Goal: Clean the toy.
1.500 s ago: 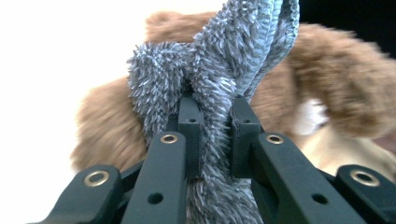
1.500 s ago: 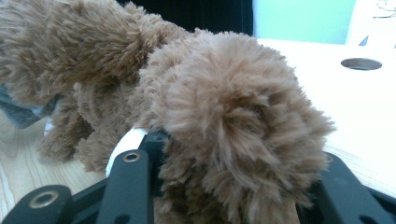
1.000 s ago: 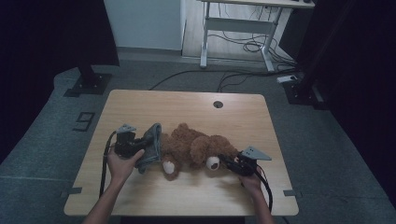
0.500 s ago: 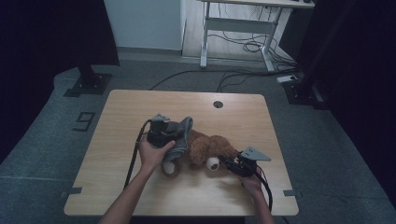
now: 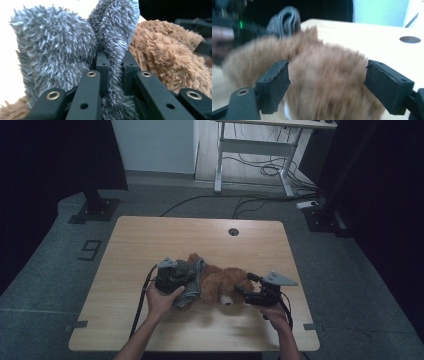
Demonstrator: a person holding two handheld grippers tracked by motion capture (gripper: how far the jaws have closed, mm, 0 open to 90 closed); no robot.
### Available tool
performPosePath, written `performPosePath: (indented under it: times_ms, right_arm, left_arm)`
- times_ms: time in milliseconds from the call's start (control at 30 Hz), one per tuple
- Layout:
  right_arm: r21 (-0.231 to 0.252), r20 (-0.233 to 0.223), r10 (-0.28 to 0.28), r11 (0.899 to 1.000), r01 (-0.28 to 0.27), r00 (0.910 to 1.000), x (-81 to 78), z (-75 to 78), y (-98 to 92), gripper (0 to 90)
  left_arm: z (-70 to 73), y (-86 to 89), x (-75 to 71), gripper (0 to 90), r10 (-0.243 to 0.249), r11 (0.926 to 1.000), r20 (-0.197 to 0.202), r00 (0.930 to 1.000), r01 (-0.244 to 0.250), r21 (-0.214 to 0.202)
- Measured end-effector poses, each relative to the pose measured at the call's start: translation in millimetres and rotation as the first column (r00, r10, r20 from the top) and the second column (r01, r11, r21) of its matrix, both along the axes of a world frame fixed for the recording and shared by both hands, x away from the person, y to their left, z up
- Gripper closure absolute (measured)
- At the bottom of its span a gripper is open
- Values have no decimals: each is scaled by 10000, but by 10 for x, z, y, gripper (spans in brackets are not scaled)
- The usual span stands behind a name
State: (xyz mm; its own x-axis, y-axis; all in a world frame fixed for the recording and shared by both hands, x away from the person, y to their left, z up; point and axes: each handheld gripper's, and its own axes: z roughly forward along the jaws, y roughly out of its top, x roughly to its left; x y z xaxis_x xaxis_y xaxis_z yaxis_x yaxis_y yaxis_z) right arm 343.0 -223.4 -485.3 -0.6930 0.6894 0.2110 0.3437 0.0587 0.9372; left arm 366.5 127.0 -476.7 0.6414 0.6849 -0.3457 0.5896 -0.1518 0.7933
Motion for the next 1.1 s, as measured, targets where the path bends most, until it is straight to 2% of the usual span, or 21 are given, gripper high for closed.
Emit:
performPosePath:
  times_ms: [33, 133, 233, 300, 400, 433, 500, 600, 767, 833, 933, 1033, 1100]
  right_arm:
    - [-128, -85, -22, 9999, 21, 10000, 22, 41, 12, 168]
    - [-957, -599, -122, 9954, 65, 9981, 161, 140, 98, 144]
    - [-1676, -1370, -215, 9858, -18, 9903, 268, 74, 157, 114]
    - [-1655, -1835, -86, 9860, -223, 9830, 272, -3, 164, 89]
    - [-1303, -2656, -58, 9910, -299, 9641, 242, -156, 137, 73]
    - [-1136, -2985, -44, 9931, -309, 9544, 222, -220, 128, 70]
    - [-964, -3159, -69, 9950, -249, 9488, 182, -283, 125, 88]
    - [-1071, -3030, -14, 9937, -326, 9530, 132, -302, 147, 172]
    - [-975, -3201, 219, 9937, -560, 9471, 124, -280, 131, 409]
    - [-1116, -2819, 243, 9921, -580, 9591, 104, -254, 140, 479]
    - [-1265, -2203, 226, 9906, -516, 9752, 62, -204, 171, 533]
    - [-1059, -1574, 68, 9941, -238, 9875, 55, -161, 208, 573]
    - [-891, -1112, -75, 9960, -25, 9938, 84, -116, 247, 587]
  left_arm:
    - [-9, 3, -22, 794, -4, 10000, 33, 10000, 4, -57]
    - [-24, 22, -92, 794, -63, 9999, 62, 10000, 64, -156]
    - [-37, 47, -142, 794, -148, 9996, 77, 9999, 149, -226]
    - [-54, 65, -183, 793, -278, 9991, 68, 9996, 280, -310]
    - [-78, 93, -240, 793, -423, 9980, 36, 9991, 424, -471]
    - [-83, 101, -253, 793, -456, 9978, 58, 9989, 458, -474]
    - [-97, 111, -290, 792, -493, 9974, 70, 9988, 496, -516]
    - [-111, 125, -325, 792, -459, 9973, 54, 9989, 461, -574]
    - [-126, 137, -346, 792, -445, 9966, 13, 9990, 445, -698]
    - [-116, 138, -361, 791, -392, 9967, 70, 9992, 396, -708]
    - [-70, 171, -398, 790, -257, 9961, 254, 9993, 277, -834]
    - [-11, 217, -423, 791, -144, 9958, 527, 9985, 191, -899]
    - [11, 251, -397, 791, -55, 9960, 549, 9985, 103, -888]
